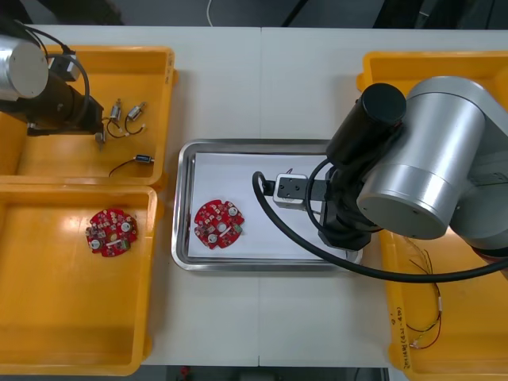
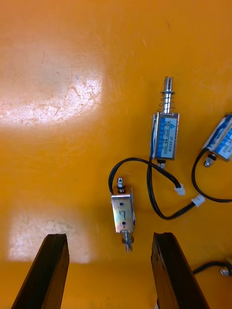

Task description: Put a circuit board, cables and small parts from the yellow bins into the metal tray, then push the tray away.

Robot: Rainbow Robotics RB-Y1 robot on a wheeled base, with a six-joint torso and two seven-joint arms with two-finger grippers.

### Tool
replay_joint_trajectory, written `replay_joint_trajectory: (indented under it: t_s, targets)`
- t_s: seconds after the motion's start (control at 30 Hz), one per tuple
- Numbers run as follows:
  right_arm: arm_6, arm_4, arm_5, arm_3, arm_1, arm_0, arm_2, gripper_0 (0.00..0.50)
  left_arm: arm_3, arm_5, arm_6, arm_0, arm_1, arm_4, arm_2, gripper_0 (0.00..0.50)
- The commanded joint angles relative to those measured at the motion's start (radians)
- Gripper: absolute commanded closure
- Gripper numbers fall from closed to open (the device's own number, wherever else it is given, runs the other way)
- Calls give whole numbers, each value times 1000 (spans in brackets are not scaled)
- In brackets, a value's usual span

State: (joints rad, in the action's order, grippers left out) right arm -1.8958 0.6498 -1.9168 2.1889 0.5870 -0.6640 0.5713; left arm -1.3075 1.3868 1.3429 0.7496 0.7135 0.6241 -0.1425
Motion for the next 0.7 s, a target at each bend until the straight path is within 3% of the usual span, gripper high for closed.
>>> replay_joint_trajectory:
  t_s: [0.03,0.7]
  targets:
    - [-48,-30,-3,-41,-42,-39,15,500,27,-63,61,50,41,-4,-75,0]
    - [-72,-107,51,-144,-113,-45,35,500,103,-170,64,50,11,-24,-135,0]
